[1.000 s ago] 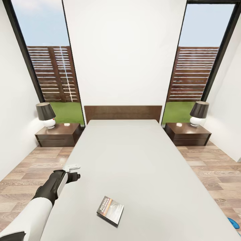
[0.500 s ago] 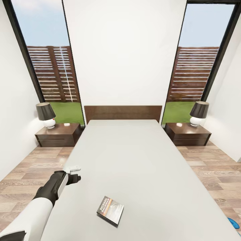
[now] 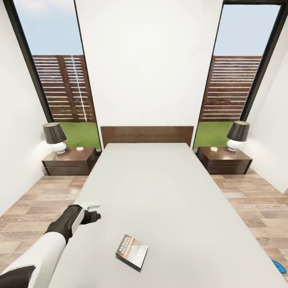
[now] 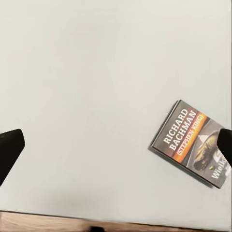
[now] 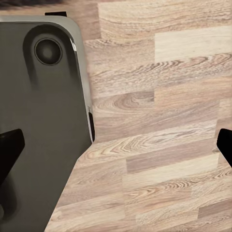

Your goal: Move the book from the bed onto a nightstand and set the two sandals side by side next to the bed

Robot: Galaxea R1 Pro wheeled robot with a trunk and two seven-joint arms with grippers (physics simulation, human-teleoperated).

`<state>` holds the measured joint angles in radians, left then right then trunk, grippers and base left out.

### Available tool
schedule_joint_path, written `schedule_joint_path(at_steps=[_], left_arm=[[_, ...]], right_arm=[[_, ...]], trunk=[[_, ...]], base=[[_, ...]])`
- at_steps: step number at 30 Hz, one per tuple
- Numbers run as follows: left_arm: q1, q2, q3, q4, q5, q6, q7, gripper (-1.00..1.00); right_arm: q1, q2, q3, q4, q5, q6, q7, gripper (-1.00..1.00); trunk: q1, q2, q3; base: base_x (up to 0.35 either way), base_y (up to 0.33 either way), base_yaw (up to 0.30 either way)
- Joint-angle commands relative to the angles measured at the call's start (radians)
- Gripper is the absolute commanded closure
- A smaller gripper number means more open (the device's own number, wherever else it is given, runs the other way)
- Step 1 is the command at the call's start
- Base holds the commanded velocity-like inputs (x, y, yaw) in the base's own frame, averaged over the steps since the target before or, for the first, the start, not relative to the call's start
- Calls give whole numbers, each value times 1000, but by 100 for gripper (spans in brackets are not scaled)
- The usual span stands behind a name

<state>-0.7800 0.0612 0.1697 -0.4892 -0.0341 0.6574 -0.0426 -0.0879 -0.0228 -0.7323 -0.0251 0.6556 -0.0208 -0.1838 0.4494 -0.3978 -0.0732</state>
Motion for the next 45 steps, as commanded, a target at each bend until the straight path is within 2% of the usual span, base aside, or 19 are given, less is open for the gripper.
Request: schedule_joint_path(at_steps=[1, 13, 36, 45], left_arm=[[-5, -1, 5, 10, -4, 5, -13, -100], [-23, -3, 5, 66, -4, 9, -83, -100], [-24, -19, 5, 71, -6, 10, -95, -100], [-24, -34, 4, 72, -6, 10, -96, -100]], right_arm=[[-1, 0, -8, 1, 9, -2, -3, -100], [-1, 0, -11, -1, 8, -2, -3, -100], [-1, -2, -8, 0, 8, -17, -3, -100], [-1, -2, -8, 0, 7, -23, -3, -100]], trunk=[[1, -2, -2], [1, -2, -2], [1, -2, -2], [1, -2, -2]], base=[[0, 0, 0], [0, 0, 0], [0, 0, 0], [0, 0, 0]])
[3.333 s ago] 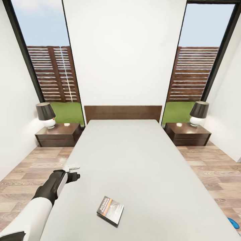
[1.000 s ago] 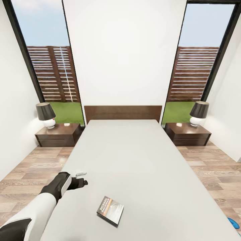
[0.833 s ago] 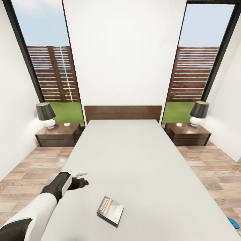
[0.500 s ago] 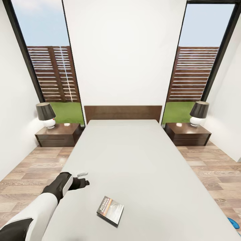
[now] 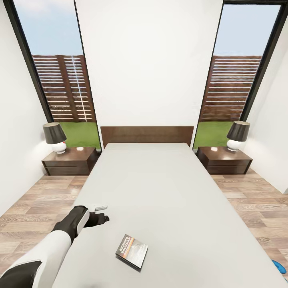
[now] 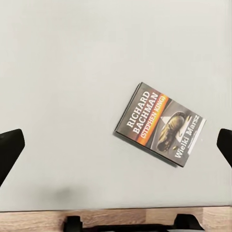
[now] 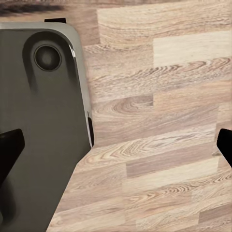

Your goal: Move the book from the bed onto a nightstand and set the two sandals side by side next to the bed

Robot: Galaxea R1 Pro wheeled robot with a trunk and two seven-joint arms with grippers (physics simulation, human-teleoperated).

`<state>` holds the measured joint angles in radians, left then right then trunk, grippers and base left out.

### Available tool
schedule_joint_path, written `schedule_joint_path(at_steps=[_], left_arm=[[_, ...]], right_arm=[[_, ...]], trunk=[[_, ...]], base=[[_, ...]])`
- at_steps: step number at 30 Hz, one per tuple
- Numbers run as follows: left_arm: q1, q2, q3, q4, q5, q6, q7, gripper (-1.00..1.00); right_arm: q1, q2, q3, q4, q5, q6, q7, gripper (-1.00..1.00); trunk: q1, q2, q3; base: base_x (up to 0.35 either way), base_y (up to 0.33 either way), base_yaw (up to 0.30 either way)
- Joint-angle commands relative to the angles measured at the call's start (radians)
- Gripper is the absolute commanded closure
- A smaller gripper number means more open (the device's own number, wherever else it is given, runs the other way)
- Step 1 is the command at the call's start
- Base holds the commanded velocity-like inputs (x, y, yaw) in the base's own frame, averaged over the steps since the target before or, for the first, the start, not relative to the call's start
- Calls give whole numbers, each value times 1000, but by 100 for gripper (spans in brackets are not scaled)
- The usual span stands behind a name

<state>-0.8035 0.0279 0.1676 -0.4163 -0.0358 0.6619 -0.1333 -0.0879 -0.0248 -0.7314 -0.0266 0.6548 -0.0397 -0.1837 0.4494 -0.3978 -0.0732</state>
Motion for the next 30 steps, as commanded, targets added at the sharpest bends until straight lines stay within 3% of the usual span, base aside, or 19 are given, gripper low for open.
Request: schedule_joint_path(at_steps=[1, 30], left_arm=[[-1, -2, 6, -1, -4, 5, -5, -100], [-2, -31, 6, -2, -6, 5, -2, -100]], right_arm=[[-1, 0, -9, 2, 8, -5, -3, -100], [-1, -10, -17, 30, 2, 34, -3, -100]], trunk=[[1, -2, -2], [1, -2, -13]], base=[[0, 0, 0], [0, 0, 0]])
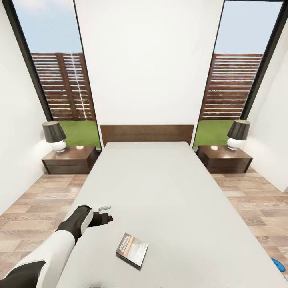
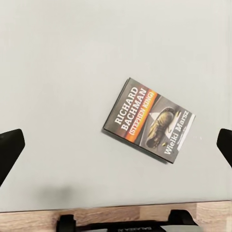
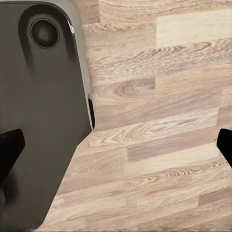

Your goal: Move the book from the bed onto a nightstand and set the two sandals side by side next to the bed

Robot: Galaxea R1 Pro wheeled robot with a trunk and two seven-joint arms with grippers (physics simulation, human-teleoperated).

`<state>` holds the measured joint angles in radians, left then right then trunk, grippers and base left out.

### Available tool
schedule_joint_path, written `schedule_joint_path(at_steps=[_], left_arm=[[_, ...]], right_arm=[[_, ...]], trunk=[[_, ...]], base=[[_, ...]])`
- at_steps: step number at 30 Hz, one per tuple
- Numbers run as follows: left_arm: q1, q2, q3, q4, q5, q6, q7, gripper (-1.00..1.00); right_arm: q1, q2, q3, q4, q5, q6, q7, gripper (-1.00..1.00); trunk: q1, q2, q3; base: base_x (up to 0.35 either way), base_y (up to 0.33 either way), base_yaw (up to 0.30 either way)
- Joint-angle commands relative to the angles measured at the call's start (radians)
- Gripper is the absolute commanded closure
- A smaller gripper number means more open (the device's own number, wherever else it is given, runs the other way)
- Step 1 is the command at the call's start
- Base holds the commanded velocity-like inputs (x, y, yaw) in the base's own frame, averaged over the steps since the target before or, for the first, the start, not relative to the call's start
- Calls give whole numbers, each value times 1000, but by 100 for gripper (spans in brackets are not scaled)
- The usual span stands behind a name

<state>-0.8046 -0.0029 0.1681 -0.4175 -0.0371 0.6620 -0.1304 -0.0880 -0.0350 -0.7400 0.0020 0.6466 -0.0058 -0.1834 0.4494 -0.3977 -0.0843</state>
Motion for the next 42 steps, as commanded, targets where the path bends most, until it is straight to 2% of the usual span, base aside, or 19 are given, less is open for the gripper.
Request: schedule_joint_path(at_steps=[1, 17, 27, 42], left_arm=[[-1, -1, 5, -1, -4, 5, -5, -100], [-4, -1, 4, -11, -2, 4, -8, -100], [-69, -1, 3, -5, -3, -6, 2, -100], [-84, -1, -3, -9, -1, -14, 5, -100]], right_arm=[[-1, -1, -9, 6, 10, 7, -4, -100], [-1, 6, -9, 34, 8, 59, -3, -100], [-1, 8, -8, 36, 13, 106, -2, -100], [16, 7, -7, 36, 15, 112, -1, -100]], trunk=[[1, -2, -4], [1, -2, -29], [1, -2, -45], [1, -2, -70]], base=[[0, 0, 0], [0, 0, 0], [0, 0, 0], [0, 0, 0]])
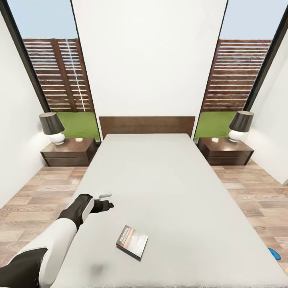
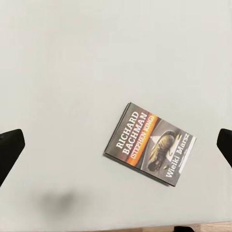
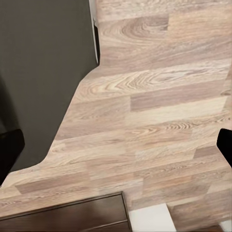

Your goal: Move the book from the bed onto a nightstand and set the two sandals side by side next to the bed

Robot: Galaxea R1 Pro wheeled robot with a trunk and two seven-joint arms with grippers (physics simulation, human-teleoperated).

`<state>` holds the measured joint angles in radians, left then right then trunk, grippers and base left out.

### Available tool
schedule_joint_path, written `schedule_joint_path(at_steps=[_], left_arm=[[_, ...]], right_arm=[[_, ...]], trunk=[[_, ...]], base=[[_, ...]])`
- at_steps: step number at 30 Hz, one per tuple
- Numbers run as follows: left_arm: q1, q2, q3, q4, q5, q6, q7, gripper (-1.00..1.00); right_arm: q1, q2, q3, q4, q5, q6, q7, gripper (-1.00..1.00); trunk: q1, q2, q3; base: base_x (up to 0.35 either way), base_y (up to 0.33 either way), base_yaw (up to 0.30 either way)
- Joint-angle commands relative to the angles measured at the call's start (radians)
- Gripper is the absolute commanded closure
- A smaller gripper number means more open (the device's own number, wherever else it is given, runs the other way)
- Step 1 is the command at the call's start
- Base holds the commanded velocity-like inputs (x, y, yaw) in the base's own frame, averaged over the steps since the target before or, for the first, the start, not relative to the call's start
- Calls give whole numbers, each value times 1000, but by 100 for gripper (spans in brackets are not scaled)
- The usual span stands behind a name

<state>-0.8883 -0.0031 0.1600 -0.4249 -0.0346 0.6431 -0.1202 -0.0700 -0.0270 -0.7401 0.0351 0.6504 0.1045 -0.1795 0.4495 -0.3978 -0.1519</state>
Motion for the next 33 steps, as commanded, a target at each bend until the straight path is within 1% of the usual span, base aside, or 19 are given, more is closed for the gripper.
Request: schedule_joint_path(at_steps=[1, 7, 13, 18, 33], left_arm=[[-1, -1, 5, -2, -4, 3, -6, -100], [-1, 0, 5, -2, -4, -7, -11, -100], [-1, 1, 5, 0, -4, -14, -13, -100], [-1, 1, 5, 2, -4, -21, -13, -100], [-1, 1, 5, 4, -4, -39, -13, -100]], right_arm=[[0, -1, -7, 3, 11, 2, -6, -100], [6, 1, -6, 3, 11, 7, -6, -100], [10, -1, -5, 1, 12, 44, -6, -100], [10, -3, -4, 1, 13, 56, -6, -100], [12, -9, -3, 0, 15, 64, -6, -100]], trunk=[[1, -2, -4], [1, -2, -13], [1, -2, -23], [1, -2, -31], [1, -2, -56]], base=[[0, 0, 0], [0, 0, 0], [0, 0, 0], [0, 0, 0], [0, 0, 0]])
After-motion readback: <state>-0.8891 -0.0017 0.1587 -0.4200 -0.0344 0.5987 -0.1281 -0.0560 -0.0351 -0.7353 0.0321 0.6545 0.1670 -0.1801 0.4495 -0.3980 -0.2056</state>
